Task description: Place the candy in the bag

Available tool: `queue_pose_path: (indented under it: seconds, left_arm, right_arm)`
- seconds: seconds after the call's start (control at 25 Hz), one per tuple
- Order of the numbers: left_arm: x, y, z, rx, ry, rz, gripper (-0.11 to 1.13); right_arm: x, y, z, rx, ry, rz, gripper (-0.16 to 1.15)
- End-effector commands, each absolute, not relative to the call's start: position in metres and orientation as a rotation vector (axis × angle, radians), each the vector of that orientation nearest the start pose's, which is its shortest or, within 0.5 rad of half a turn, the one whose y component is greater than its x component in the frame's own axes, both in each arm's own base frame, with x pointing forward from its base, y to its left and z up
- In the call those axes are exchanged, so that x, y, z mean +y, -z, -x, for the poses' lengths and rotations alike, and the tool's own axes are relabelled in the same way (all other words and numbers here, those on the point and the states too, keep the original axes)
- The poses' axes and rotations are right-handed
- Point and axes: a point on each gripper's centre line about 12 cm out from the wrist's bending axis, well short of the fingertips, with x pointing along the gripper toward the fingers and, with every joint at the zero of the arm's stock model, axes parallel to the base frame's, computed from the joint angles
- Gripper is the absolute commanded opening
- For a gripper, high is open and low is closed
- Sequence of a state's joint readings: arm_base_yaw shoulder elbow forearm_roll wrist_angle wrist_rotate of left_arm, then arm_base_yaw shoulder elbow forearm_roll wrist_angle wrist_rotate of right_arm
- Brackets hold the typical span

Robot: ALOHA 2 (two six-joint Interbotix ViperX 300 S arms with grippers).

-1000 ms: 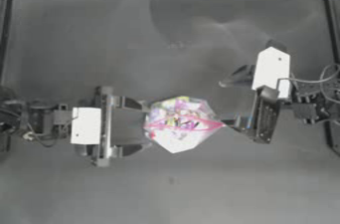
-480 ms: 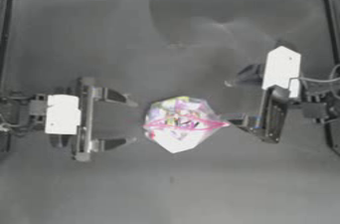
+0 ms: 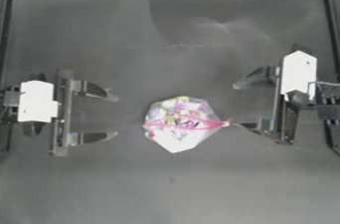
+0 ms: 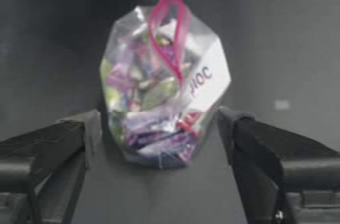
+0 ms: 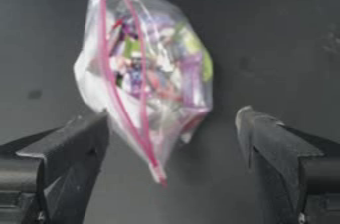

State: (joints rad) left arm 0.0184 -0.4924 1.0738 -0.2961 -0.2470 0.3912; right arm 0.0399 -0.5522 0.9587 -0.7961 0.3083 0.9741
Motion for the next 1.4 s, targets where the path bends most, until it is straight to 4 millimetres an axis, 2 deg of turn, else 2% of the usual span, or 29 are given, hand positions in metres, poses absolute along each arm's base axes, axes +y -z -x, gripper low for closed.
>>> queue_pose_path:
  seconds: [0.04, 0.6, 1.0, 1.4]
  left_arm:
    - [0.015, -0.228, -0.264, 0.309, -0.076, -0.104, 0.98]
    - [0.017, -0.235, -0.235, 0.276, -0.084, -0.092, 0.98]
    - [0.02, -0.233, -0.226, 0.283, -0.095, -0.082, 0.98]
    - [0.019, -0.241, -0.212, 0.247, -0.091, -0.077, 0.98]
  right_arm:
    - [-0.015, -0.235, -0.26, 0.568, 0.227, -0.111, 1.01]
    - [-0.015, -0.235, -0.246, 0.551, 0.225, -0.11, 1.01]
    - [-0.016, -0.239, -0.239, 0.528, 0.226, -0.113, 1.01]
    - [-0.016, -0.24, -0.232, 0.509, 0.224, -0.11, 1.01]
